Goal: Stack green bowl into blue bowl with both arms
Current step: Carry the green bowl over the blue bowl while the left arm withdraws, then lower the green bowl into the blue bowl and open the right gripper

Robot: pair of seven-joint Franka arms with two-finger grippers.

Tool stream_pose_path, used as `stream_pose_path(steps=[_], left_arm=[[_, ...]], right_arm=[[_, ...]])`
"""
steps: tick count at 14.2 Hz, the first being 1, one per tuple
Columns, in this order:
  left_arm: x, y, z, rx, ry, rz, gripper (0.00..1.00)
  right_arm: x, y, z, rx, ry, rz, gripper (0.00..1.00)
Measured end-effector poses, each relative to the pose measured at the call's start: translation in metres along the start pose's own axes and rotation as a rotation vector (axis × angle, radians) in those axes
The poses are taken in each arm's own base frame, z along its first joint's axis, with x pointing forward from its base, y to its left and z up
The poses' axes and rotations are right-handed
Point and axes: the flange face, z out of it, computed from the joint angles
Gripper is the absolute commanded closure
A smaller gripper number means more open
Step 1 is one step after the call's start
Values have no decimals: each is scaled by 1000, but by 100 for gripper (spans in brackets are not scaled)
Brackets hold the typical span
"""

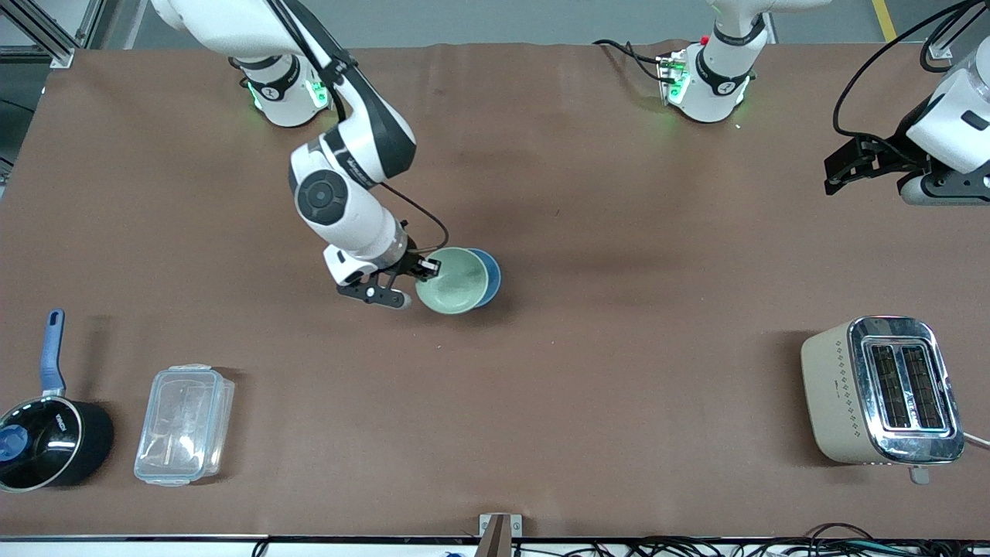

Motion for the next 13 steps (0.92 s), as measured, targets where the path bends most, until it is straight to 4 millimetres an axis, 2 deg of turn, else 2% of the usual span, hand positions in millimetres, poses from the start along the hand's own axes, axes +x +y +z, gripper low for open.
stream_pose_path(steps=[4,9,11,13], left_arm=[[0,1,0,0,0,2,0],[0,4,0,0,2,7,0],[0,6,0,0,2,10,0],[0,6,0,0,2,10,0]], right_arm=[[-12,-10,49,-15,-16,20,100],[-22,-5,65,-47,-47,25,98],[-33,-9,70,-58,-72,13,95],[-38,-12,71,-58,-78,8,79]])
